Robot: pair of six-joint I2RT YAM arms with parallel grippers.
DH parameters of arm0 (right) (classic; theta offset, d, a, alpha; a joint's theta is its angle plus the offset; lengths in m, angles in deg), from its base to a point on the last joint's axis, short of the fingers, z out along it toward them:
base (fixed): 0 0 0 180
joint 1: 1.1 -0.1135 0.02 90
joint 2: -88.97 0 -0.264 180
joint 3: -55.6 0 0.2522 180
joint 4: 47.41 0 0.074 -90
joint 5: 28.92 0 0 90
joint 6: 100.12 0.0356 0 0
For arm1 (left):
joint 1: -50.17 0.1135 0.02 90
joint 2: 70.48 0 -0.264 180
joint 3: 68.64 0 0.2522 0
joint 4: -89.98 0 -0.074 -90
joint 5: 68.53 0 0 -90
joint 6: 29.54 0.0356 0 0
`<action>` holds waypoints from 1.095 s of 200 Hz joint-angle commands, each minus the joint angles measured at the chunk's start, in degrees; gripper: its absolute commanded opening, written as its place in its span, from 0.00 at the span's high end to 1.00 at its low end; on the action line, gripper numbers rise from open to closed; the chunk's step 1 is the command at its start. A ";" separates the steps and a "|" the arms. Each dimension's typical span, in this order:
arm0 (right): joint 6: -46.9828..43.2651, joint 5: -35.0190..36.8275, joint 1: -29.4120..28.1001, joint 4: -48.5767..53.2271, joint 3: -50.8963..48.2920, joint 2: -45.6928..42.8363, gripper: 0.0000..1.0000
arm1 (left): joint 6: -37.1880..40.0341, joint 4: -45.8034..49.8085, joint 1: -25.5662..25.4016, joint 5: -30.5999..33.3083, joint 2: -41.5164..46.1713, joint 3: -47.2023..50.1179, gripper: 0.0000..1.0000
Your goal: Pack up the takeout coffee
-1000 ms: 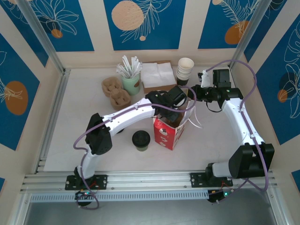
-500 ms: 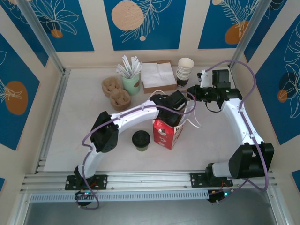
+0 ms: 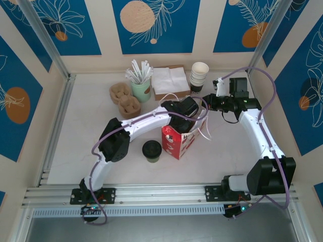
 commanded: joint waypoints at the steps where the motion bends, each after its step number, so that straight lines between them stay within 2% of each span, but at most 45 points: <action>1: -0.57 -4.10 -0.27 -0.75 -0.04 -1.71 0.96 | -1.10 0.35 1.06 -1.19 -2.78 1.63 0.97; 165: 1.87 -5.66 -1.61 -1.81 1.89 -0.86 0.95 | -2.15 -4.17 1.18 -6.07 -8.02 4.89 0.98; 219: 1.02 -4.81 -1.74 -1.31 1.67 -1.49 0.96 | -2.59 -3.76 1.19 -6.30 -4.13 4.32 0.95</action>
